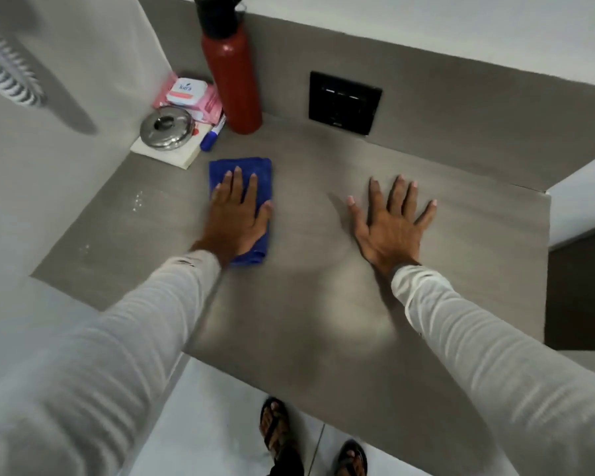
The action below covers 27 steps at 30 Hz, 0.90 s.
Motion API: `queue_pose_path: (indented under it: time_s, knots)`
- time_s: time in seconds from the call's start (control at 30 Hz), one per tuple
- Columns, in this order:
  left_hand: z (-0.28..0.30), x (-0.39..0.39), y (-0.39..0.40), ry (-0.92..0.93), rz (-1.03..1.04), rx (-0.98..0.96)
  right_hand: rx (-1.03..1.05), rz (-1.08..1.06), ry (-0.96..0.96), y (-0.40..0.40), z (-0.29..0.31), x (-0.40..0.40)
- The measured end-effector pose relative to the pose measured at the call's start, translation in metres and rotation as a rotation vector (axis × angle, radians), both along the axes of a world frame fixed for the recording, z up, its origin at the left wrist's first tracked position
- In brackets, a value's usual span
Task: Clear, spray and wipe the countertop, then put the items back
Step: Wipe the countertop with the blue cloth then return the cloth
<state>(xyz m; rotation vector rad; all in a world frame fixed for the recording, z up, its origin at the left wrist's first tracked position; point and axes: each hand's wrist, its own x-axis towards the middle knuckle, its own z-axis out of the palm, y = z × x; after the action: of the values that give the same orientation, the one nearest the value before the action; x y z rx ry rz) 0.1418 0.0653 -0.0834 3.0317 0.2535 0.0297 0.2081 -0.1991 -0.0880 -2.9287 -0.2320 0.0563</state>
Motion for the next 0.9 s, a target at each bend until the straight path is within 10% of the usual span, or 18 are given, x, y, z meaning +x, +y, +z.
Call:
queue_pose_path:
  time_s: [0.1,0.33,0.53,0.9]
  knots:
    - [-0.005,0.012,-0.035,-0.052,0.11,-0.03,0.013,-0.065,-0.025,0.006,-0.001,0.003]
    - [-0.005,0.053,0.01,-0.073,-0.641,0.052,-0.021,-0.084,-0.034,0.005,-0.003,0.005]
    - [0.002,0.12,0.027,-0.07,-0.86,0.091,-0.029,-0.077,-0.047,0.001,-0.004,0.002]
    - [-0.014,0.116,-0.033,-0.15,-0.013,-0.087,-0.031,-0.081,-0.039,0.003,0.001,0.001]
